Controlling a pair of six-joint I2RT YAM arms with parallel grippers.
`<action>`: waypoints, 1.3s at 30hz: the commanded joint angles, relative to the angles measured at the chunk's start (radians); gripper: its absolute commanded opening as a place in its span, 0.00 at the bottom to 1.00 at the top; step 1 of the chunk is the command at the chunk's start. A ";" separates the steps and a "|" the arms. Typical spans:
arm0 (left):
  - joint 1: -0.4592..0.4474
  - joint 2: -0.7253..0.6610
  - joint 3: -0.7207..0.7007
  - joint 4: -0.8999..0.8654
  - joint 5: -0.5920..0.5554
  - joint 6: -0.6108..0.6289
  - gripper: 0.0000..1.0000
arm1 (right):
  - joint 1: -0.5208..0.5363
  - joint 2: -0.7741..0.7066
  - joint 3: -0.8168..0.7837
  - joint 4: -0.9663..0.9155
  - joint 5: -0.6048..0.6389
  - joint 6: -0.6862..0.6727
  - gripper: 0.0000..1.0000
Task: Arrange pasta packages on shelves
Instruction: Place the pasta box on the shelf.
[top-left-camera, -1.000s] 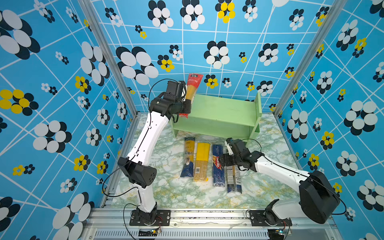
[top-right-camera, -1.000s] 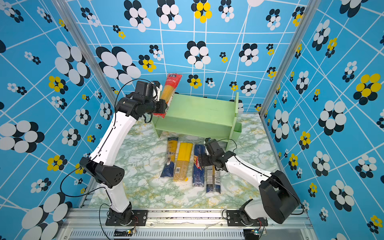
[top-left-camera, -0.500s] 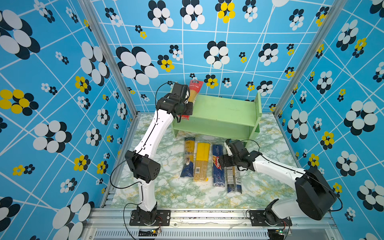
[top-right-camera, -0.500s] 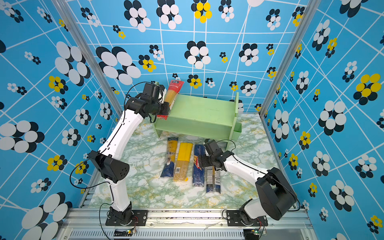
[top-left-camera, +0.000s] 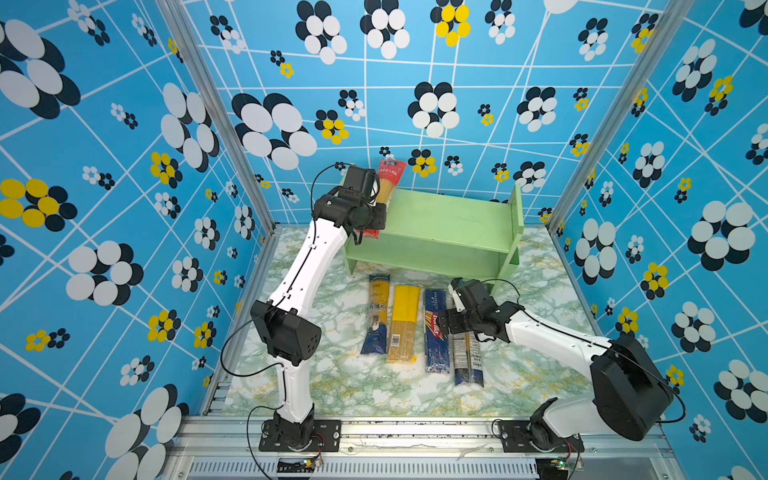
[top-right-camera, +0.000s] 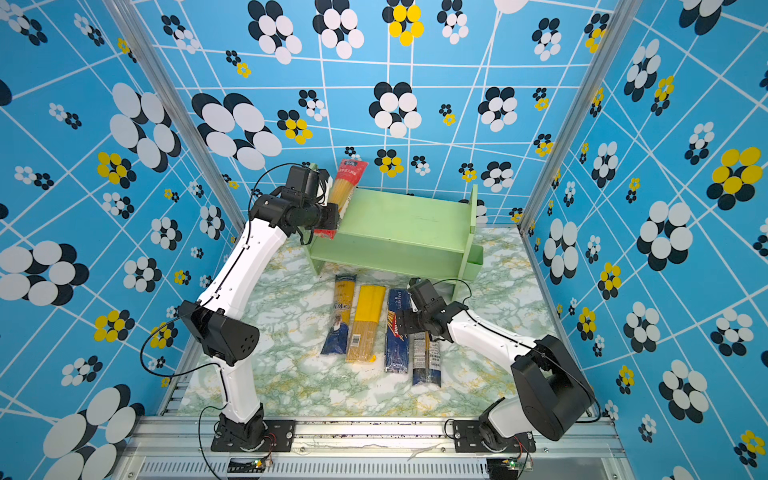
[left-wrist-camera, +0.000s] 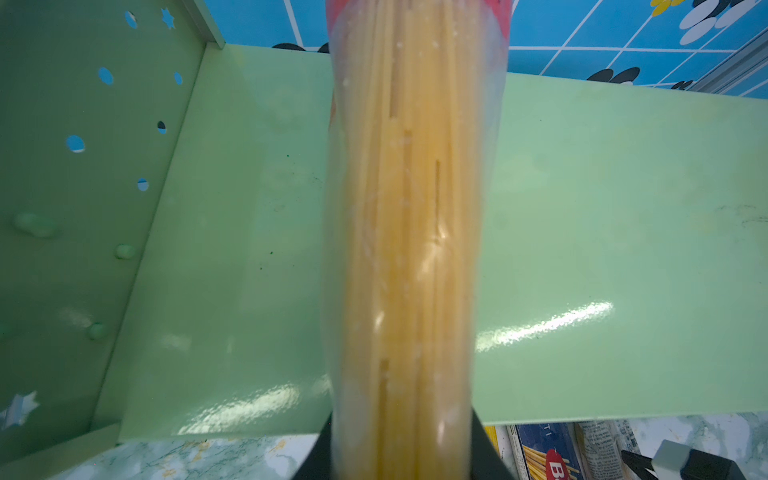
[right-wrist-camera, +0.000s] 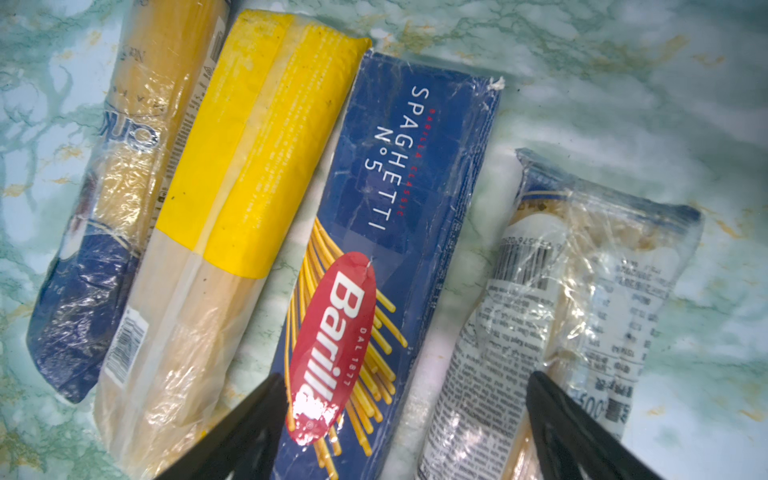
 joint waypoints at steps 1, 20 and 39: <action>-0.005 -0.014 0.022 0.128 -0.027 -0.019 0.24 | 0.010 -0.020 0.001 0.001 -0.001 0.008 0.93; -0.005 -0.073 -0.103 0.205 -0.026 -0.069 0.34 | 0.010 -0.078 -0.042 -0.002 0.011 0.009 0.93; -0.003 -0.100 -0.214 0.249 -0.109 -0.094 0.13 | 0.010 -0.079 -0.037 -0.013 0.010 0.003 0.94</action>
